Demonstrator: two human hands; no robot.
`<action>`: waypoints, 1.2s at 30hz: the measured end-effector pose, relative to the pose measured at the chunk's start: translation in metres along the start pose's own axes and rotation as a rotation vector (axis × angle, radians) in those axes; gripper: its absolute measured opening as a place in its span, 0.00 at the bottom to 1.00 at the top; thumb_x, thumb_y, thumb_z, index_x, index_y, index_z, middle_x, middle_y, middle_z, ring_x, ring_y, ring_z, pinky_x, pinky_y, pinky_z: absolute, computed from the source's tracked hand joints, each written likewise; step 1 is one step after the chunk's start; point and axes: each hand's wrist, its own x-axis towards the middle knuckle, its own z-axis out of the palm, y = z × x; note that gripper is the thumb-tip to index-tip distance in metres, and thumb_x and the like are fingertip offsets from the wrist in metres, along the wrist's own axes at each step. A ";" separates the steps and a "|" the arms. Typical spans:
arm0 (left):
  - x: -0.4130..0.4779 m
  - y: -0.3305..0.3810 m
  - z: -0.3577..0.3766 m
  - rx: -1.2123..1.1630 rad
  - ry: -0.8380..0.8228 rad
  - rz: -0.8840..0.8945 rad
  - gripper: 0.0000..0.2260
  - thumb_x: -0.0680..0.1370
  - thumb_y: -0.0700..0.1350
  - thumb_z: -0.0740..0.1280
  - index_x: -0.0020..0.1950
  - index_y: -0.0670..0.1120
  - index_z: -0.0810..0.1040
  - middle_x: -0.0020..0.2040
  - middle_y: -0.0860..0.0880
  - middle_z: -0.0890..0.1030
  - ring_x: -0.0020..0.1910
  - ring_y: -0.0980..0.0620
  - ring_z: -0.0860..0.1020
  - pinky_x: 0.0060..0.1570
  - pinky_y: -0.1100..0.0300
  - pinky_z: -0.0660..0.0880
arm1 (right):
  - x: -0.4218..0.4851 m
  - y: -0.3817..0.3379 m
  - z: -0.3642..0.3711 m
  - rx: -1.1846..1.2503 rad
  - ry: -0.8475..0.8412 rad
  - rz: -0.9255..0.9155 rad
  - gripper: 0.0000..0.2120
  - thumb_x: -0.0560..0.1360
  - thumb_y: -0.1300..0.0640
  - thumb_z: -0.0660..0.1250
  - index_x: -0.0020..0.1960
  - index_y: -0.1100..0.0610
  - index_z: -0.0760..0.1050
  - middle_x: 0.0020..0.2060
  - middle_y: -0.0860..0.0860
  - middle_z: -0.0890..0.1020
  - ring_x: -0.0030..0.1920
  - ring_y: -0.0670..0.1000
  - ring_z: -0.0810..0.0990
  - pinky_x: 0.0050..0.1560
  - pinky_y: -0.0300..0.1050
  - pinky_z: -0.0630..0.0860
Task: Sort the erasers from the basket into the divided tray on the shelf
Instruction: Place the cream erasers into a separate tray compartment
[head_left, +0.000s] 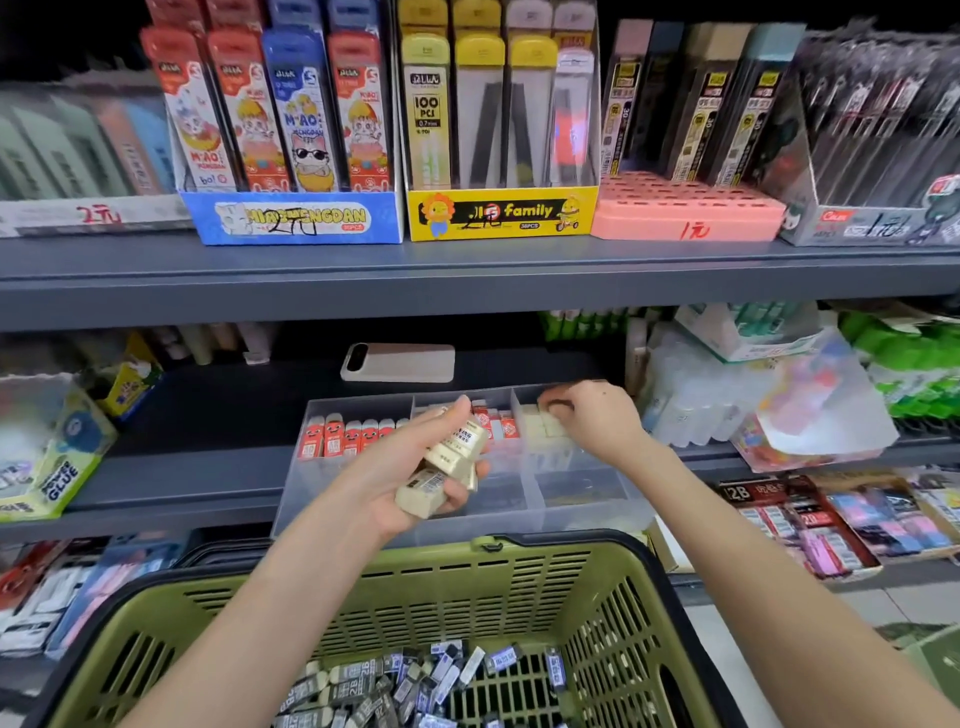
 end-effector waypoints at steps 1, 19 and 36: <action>0.001 0.000 0.000 -0.008 0.001 -0.005 0.19 0.66 0.48 0.72 0.53 0.45 0.72 0.43 0.40 0.80 0.33 0.46 0.79 0.17 0.66 0.67 | 0.001 0.002 0.001 0.018 -0.044 0.004 0.15 0.78 0.56 0.58 0.60 0.47 0.78 0.58 0.49 0.81 0.57 0.54 0.78 0.55 0.44 0.72; 0.017 -0.013 0.028 0.003 0.005 0.126 0.17 0.66 0.54 0.71 0.47 0.44 0.80 0.36 0.44 0.80 0.36 0.48 0.77 0.18 0.66 0.68 | -0.069 -0.059 -0.050 1.026 0.097 0.052 0.04 0.73 0.58 0.69 0.40 0.52 0.80 0.35 0.46 0.82 0.36 0.41 0.78 0.39 0.37 0.74; 0.019 -0.017 0.014 -0.113 0.027 0.036 0.17 0.67 0.54 0.70 0.47 0.43 0.79 0.38 0.43 0.78 0.34 0.50 0.76 0.18 0.66 0.68 | -0.022 0.023 -0.045 -0.091 -0.194 -0.160 0.11 0.78 0.54 0.60 0.52 0.50 0.81 0.53 0.44 0.83 0.54 0.48 0.79 0.58 0.43 0.69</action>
